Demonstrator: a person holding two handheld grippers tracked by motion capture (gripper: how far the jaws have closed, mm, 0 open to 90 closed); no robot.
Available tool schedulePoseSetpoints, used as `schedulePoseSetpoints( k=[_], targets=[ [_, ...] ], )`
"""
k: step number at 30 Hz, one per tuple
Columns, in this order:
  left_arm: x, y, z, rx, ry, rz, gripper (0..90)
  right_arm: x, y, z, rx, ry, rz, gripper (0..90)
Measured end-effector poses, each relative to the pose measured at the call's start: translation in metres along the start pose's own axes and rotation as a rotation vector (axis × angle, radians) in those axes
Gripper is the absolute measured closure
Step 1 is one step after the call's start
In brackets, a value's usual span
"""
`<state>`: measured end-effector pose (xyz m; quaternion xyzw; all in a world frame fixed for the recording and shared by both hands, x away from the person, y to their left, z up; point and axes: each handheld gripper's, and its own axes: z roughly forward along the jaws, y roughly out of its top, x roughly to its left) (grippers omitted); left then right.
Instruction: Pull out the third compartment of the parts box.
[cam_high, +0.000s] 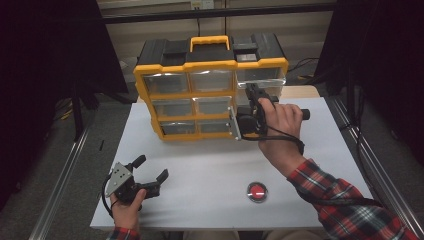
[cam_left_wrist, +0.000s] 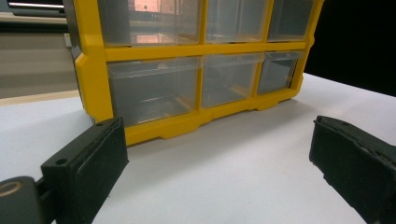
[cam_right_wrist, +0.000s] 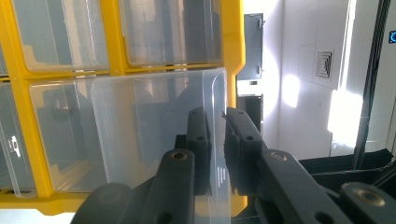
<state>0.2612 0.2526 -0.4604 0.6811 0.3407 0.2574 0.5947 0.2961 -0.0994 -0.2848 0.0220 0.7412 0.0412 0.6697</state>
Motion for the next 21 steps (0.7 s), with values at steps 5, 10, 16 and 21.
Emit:
schedulePoseSetpoints(
  k=[5,10,16,21],
  targets=[
    [-0.0003,0.0000,0.0001,0.002,-0.001,-0.002,4.2,0.0000,0.0009,-0.0019,0.002,0.000,-0.005,81.0],
    [-0.0012,0.0000,0.0005,-0.004,-0.010,-0.007,4.2,0.0003,0.0009,-0.0040,0.002,0.002,-0.006,81.1],
    [-0.0005,0.0000,0.0004,-0.001,-0.002,-0.004,4.2,0.0009,0.0010,-0.0058,0.004,0.005,0.007,81.0],
    [-0.0010,0.0001,0.0007,-0.006,0.001,-0.008,4.2,-0.0001,0.0014,-0.0073,-0.001,0.004,-0.007,81.0]
  ],
)
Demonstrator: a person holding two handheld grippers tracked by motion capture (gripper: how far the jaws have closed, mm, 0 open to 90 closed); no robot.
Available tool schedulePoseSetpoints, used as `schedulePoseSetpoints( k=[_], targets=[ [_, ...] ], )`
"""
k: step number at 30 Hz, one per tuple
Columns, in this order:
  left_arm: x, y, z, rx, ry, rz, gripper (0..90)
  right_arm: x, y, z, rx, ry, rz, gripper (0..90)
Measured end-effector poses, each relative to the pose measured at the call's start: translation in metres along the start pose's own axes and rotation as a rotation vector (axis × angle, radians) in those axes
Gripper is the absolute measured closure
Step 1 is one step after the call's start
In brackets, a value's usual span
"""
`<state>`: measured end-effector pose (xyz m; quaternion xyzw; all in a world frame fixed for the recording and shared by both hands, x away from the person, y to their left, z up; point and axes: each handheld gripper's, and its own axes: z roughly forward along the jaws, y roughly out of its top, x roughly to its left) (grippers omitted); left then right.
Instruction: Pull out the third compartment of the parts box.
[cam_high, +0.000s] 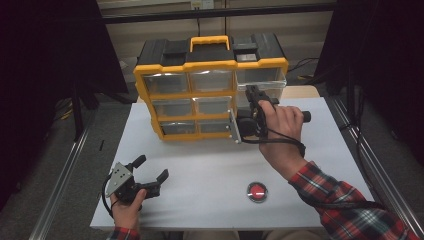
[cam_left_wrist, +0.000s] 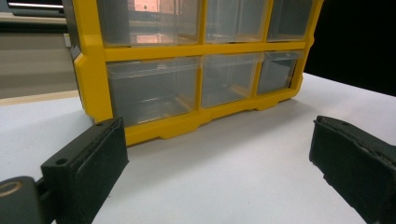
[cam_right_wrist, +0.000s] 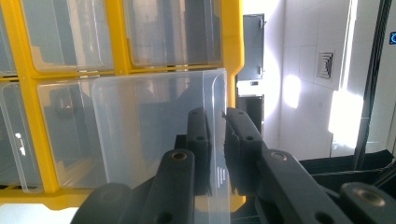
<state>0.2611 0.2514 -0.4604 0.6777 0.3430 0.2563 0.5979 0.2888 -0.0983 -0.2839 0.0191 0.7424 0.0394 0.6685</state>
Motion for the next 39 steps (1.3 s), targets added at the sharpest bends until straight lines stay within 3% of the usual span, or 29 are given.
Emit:
schedulePoseSetpoints(
  k=[9,10,20,27,31,35,39],
  targets=[
    [0.000,0.000,-0.001,-0.001,0.006,0.006,4.2,0.001,0.000,-0.004,-0.004,0.001,0.011,80.7],
    [0.002,0.000,-0.002,0.012,0.002,0.027,4.2,0.001,0.000,-0.004,-0.005,0.002,0.010,80.7],
    [0.000,0.000,0.000,0.001,-0.005,-0.003,4.2,0.000,-0.001,-0.007,-0.015,0.001,0.004,80.6],
    [0.001,0.000,-0.001,0.004,0.006,0.013,4.2,0.001,-0.001,-0.010,-0.013,0.001,0.011,80.6],
    [0.000,0.000,0.000,0.001,-0.005,-0.002,4.2,0.001,-0.001,-0.012,-0.016,0.002,0.006,80.5],
    [0.001,0.000,-0.001,0.012,0.002,0.019,4.2,0.000,-0.001,-0.013,-0.020,0.003,0.004,80.3],
    [0.001,0.000,-0.001,0.007,0.001,0.008,4.3,0.000,0.000,-0.014,-0.018,0.005,0.010,80.2]
  ],
)
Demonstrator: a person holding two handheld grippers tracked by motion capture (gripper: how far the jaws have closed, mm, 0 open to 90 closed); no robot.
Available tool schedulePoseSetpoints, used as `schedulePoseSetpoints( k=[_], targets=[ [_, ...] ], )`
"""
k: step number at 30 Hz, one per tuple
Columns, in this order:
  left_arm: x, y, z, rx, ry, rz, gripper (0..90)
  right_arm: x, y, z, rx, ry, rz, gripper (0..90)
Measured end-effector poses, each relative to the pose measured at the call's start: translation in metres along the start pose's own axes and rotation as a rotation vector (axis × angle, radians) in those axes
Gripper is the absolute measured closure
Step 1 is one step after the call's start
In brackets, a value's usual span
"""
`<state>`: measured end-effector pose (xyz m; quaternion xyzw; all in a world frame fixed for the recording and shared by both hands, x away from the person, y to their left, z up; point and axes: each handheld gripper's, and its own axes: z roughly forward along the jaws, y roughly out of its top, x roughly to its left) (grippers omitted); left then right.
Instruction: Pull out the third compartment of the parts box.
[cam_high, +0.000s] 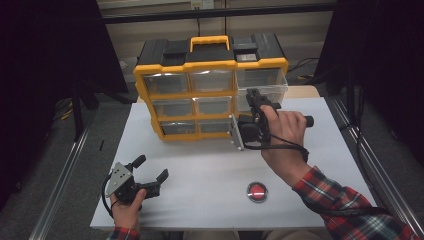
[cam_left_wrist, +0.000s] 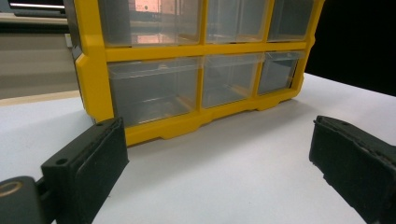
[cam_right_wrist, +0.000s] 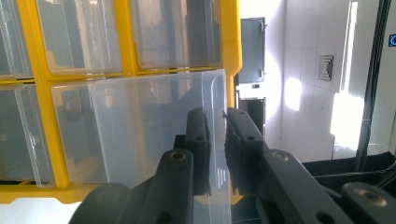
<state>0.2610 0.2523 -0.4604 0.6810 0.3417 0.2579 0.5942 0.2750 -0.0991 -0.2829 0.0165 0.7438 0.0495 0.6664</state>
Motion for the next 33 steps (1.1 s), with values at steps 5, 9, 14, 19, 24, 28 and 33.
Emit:
schedulePoseSetpoints(
  k=[5,9,14,19,24,28,33],
  targets=[
    [0.0008,0.0003,-0.0006,0.004,0.001,0.013,4.4,0.0006,0.0001,-0.0014,0.003,0.000,0.007,80.2],
    [0.0006,0.0003,-0.0005,0.004,0.000,0.011,4.4,0.0001,0.0005,-0.0020,-0.001,-0.001,0.005,80.1],
    [0.0007,0.0003,-0.0007,0.004,0.002,0.012,4.4,0.0000,0.0010,-0.0031,0.001,0.000,0.010,80.1],
    [-0.0009,0.0000,0.0004,-0.006,-0.008,-0.005,4.4,-0.0001,0.0016,-0.0046,0.001,-0.002,0.007,80.0],
    [0.0012,0.0005,-0.0010,0.005,0.006,0.020,4.5,0.0001,0.0012,-0.0060,-0.001,-0.001,0.009,80.1],
    [-0.0006,0.0005,0.0001,-0.009,0.006,-0.001,4.5,-0.0002,0.0006,-0.0067,-0.002,0.001,0.003,80.1],
    [0.0011,0.0007,-0.0012,0.006,0.006,0.021,4.5,-0.0002,-0.0003,-0.0079,-0.007,-0.001,-0.002,80.1]
  ],
)
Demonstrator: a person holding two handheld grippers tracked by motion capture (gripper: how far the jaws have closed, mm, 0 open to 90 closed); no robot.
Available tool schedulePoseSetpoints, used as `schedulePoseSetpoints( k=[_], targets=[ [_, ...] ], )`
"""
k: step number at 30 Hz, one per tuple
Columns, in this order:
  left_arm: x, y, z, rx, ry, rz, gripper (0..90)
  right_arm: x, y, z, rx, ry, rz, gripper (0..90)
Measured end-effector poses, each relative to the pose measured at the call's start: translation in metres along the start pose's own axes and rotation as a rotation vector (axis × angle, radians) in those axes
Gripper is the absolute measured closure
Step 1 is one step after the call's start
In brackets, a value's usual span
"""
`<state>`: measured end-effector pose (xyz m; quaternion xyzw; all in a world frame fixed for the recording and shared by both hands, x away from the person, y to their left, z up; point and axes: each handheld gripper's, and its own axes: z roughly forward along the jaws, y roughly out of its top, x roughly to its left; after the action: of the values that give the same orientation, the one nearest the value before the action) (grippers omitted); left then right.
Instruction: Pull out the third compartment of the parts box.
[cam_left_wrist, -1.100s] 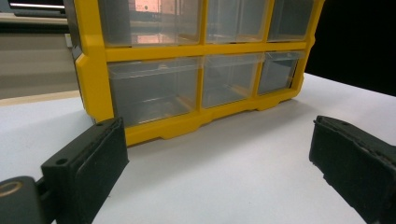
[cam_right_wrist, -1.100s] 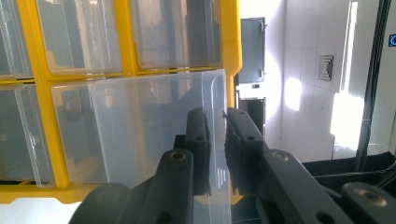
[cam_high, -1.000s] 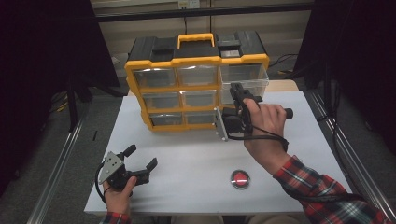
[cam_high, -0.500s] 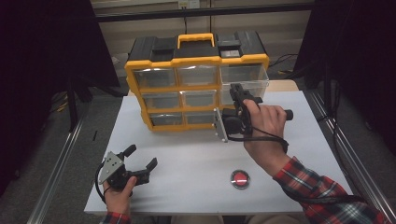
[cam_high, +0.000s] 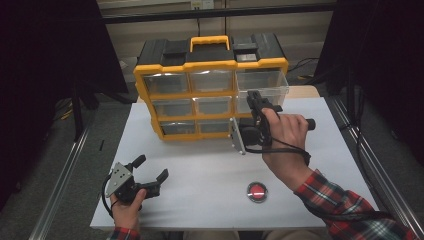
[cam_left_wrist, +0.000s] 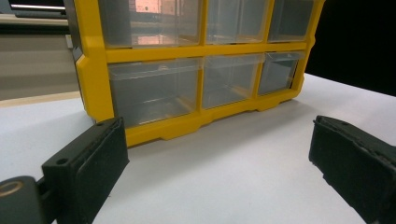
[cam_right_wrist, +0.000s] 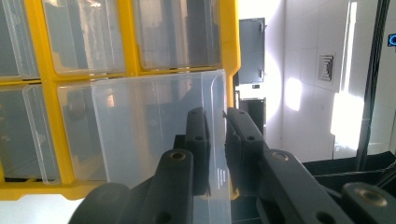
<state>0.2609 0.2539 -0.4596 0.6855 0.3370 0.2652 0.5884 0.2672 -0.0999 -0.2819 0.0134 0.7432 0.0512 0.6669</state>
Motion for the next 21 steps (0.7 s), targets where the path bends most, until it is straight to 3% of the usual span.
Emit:
schedulePoseSetpoints(
  k=[5,9,11,12,15,16,21],
  targets=[
    [-0.0015,-0.0002,0.0012,-0.014,0.003,-0.021,4.5,0.0008,0.0007,-0.0009,0.001,0.003,0.006,79.8],
    [-0.0015,-0.0002,0.0012,-0.012,0.003,-0.021,4.5,0.0005,0.0006,-0.0014,0.001,0.006,0.012,79.7],
    [-0.0001,-0.0001,0.0001,0.002,-0.001,-0.001,4.5,0.0003,0.0007,-0.0017,0.003,0.006,0.010,79.5],
    [-0.0016,-0.0002,0.0013,-0.014,0.002,-0.022,4.5,0.0003,0.0007,-0.0016,0.000,0.007,0.011,79.3],
    [-0.0017,-0.0003,0.0012,-0.013,0.003,-0.023,4.5,0.0013,0.0008,-0.0019,0.001,0.004,0.014,79.0],
    [-0.0001,-0.0001,0.0001,0.001,0.000,0.000,4.5,0.0012,0.0006,-0.0017,-0.002,0.005,0.014,78.6],
    [-0.0019,-0.0004,0.0014,-0.011,-0.001,-0.027,4.5,0.0029,0.0000,-0.0013,-0.014,0.003,0.047,76.1]
  ],
)
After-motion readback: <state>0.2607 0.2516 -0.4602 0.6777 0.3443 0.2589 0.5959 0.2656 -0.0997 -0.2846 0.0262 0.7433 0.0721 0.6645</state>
